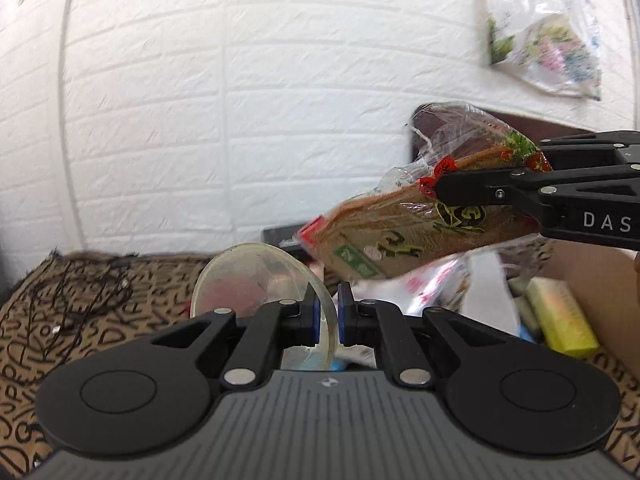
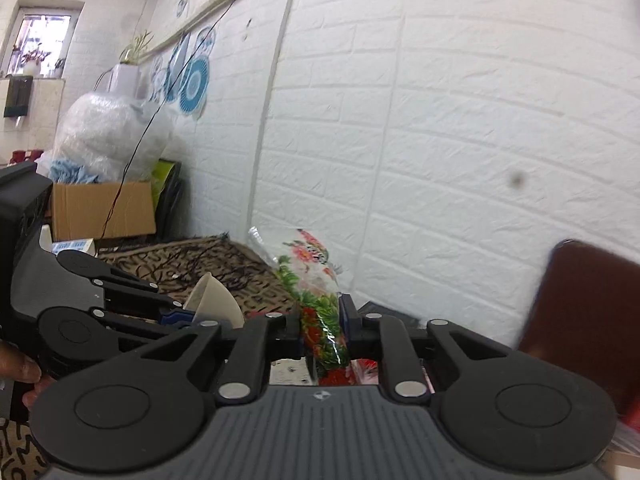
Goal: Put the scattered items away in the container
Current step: 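Grasp brown flower-print snack package with right tool while left tool holds bowl, then carry snack package with right tool while left tool carries bowl toward cardboard box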
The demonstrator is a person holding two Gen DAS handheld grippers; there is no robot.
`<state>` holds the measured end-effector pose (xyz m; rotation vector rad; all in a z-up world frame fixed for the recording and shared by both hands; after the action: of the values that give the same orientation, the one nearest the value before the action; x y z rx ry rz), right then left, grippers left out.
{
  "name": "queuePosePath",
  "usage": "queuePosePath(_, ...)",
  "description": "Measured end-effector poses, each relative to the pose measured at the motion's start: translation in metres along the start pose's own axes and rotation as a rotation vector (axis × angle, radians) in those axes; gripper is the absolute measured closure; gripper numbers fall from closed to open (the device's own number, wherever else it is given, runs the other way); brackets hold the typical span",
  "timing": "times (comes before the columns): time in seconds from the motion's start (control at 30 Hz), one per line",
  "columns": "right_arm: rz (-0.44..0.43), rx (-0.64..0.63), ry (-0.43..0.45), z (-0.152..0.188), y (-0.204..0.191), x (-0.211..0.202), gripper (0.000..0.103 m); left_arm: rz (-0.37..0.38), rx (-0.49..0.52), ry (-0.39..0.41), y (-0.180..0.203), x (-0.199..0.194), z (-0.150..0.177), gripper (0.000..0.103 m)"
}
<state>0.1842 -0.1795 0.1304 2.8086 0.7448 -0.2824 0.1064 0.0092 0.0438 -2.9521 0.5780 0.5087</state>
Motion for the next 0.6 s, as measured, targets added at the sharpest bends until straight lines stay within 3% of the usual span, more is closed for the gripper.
queuePosePath(0.23, 0.160, 0.026, 0.058, -0.002, 0.053, -0.072, 0.091, 0.149, 0.094, 0.077, 0.079, 0.005, -0.036, 0.092)
queuePosePath(0.4, 0.282, 0.028, 0.052, 0.001, 0.099, -0.119, 0.096, 0.273, 0.153, 0.109, 0.140, 0.023, -0.054, 0.092)
queuePosePath(0.53, 0.386, -0.006, 0.042, 0.000, 0.132, -0.155, 0.097, 0.331, 0.197, 0.119, 0.175, 0.032, -0.063, 0.092)
queuePosePath(0.6, 0.389, 0.033, 0.023, 0.003, 0.151, -0.167, 0.097, 0.344, 0.209, 0.117, 0.185, 0.035, -0.062, 0.092)
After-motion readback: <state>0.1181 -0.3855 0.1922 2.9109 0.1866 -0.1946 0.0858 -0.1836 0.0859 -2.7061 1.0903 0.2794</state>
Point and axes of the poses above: each gripper's, at about its wrist camera, not at the fingertips, and x roughly the way its jaws point, y to its right, z to its underside, the point moved 4 cm from there along x, roughly the way its jaws point, and after that the axes turned 3 degrees about z, right-handed, at the moved point
